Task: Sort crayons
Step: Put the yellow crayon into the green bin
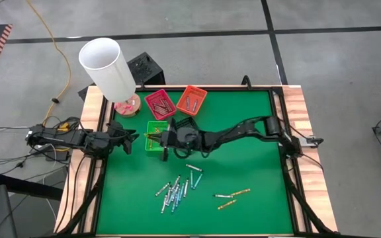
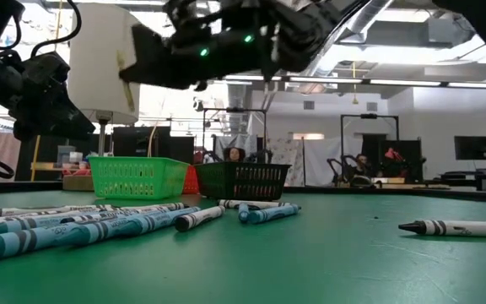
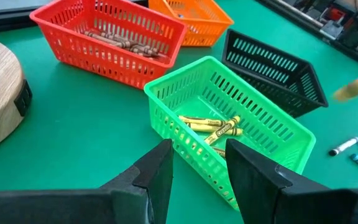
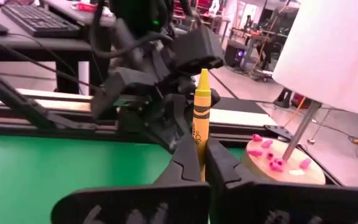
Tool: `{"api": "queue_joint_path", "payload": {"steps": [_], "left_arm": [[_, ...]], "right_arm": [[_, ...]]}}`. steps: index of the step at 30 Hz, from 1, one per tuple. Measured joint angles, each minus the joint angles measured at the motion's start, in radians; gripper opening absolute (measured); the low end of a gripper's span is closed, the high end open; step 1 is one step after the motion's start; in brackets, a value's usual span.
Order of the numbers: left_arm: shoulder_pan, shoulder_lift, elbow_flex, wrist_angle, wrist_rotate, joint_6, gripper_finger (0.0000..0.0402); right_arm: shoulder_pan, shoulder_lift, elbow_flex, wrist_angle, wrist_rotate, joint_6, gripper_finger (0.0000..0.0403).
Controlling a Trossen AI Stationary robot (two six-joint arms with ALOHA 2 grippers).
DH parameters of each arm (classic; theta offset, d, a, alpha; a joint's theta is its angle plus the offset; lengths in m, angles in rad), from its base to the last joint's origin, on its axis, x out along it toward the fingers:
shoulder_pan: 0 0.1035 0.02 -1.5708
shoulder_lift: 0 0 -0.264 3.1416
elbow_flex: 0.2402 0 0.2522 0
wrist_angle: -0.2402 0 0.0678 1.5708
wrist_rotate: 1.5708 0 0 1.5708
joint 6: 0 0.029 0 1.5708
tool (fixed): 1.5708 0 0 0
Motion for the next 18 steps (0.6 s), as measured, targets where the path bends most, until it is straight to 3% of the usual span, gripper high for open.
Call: {"api": "queue_joint_path", "payload": {"steps": [18], "left_arm": [[0.0,-0.001,0.0,0.002,0.005,0.0,0.0137]], "right_arm": [[-0.07,0.027,0.045,-0.244,0.0,0.089,0.0042]]}}
